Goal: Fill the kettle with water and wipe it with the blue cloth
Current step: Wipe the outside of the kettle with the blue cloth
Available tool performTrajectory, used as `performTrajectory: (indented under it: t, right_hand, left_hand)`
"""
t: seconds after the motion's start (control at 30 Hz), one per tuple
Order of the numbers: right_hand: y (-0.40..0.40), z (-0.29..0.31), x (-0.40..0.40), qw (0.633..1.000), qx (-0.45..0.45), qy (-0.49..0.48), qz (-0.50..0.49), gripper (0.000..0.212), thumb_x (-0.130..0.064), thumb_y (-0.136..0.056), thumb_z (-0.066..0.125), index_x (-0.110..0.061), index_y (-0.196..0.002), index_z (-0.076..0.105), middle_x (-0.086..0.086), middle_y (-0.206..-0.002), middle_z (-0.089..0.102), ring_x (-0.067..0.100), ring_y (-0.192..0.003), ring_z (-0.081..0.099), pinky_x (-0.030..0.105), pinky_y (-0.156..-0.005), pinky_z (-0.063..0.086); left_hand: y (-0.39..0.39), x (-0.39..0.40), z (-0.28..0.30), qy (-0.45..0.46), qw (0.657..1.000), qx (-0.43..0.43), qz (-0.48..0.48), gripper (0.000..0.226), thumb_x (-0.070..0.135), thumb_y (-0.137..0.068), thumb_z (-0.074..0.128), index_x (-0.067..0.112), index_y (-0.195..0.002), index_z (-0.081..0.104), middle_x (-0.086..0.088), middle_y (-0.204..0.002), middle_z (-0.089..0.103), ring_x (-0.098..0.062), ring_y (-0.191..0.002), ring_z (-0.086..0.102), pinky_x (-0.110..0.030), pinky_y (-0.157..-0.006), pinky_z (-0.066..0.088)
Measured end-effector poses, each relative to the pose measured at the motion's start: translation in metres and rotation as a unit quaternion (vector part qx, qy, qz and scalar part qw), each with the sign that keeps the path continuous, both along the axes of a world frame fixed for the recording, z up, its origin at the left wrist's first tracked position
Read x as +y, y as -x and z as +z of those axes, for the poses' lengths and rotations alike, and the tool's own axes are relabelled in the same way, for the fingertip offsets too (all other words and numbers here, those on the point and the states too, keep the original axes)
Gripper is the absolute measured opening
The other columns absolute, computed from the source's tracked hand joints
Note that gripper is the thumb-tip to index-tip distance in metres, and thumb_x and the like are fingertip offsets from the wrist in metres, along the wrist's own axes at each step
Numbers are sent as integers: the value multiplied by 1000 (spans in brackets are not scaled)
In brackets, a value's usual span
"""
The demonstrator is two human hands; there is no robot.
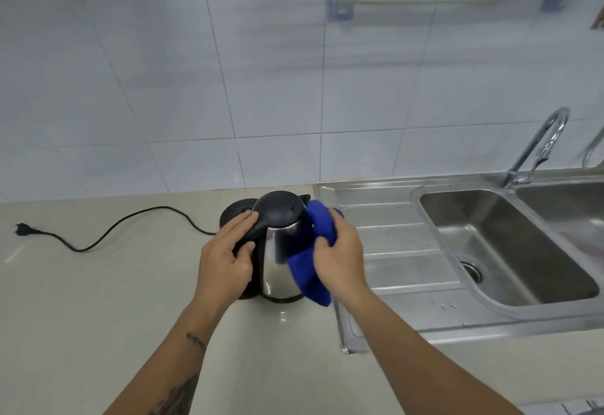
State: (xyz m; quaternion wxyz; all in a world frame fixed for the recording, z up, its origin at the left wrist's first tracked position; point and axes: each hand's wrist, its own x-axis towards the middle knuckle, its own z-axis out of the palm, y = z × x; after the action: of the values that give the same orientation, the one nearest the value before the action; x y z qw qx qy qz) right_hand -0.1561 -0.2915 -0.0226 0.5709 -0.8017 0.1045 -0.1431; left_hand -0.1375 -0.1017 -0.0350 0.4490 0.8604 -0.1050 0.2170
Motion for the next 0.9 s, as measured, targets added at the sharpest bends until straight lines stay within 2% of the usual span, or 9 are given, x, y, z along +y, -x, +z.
performTrajectory:
  t: [0.1,0.2,0.23,0.33,0.43,0.57,0.63,0.77,0.9]
  right_hand:
    - [8,-13,27,994,-10,101,39,72,-21,-89,55,-18,-155,26,1,-130,40,18,-115,45,28,-102,40]
    - [14,-32,45,980,-27,196,21,80,-39,-89,38,-14,-159,8,9,-134,32,22,-114,36,34,-105,37]
    - [14,-35,48,980,-12,198,11,81,-42,-88,32,-15,-159,4,12,-142,28,24,-121,33,37,-109,35]
    - [3,-45,47,992,71,106,11,81,-42,-88,28,-22,-159,-4,11,-165,3,29,-147,14,45,-121,20]
    - [-7,-51,34,992,112,-8,56,76,-38,-88,30,-31,-158,0,2,-165,18,24,-147,27,50,-120,26]
    - [-12,-42,27,989,132,-14,63,68,-15,-93,38,-31,-155,16,2,-148,42,21,-126,49,46,-110,42]
    - [-11,-33,28,991,112,35,56,71,-12,-95,42,-29,-156,13,2,-148,37,22,-126,45,41,-107,42]
    - [-11,-19,41,982,25,185,38,83,-23,-95,49,-31,-158,-4,7,-153,17,28,-130,30,41,-107,39]
    - [-9,-26,52,979,37,199,22,85,-32,-96,46,-30,-156,-15,12,-161,9,33,-137,23,46,-111,36]
  left_hand:
    - [-1,1,7,43,998,55,-3,57,-11,-86,61,27,-129,67,18,-132,61,25,-116,46,-15,-109,37]
    - [0,2,11,71,993,92,-16,57,-11,-89,59,31,-127,66,22,-131,59,26,-114,46,-7,-102,39]
    - [1,1,12,77,992,95,-17,58,-11,-89,58,33,-126,66,24,-130,59,26,-115,46,-6,-100,39]
    - [2,2,11,80,993,91,-15,58,-10,-88,61,33,-126,67,25,-129,59,21,-119,47,-17,-109,38]
    - [1,6,11,66,993,93,-20,56,-8,-86,64,28,-129,67,20,-132,61,5,-126,52,-23,-111,38]
    - [2,12,13,30,995,88,-27,55,-6,-87,66,27,-131,65,17,-136,60,2,-128,51,-8,-107,33]
    - [3,9,14,28,995,94,-33,54,-3,-87,67,27,-132,64,16,-139,58,2,-130,49,-5,-106,31]
    - [7,-6,13,27,996,87,-23,53,4,-86,70,27,-133,63,13,-143,55,-2,-134,47,-12,-109,29]
    - [11,-14,13,31,995,94,-7,52,8,-87,72,28,-134,63,12,-145,53,2,-132,44,-1,-103,24]
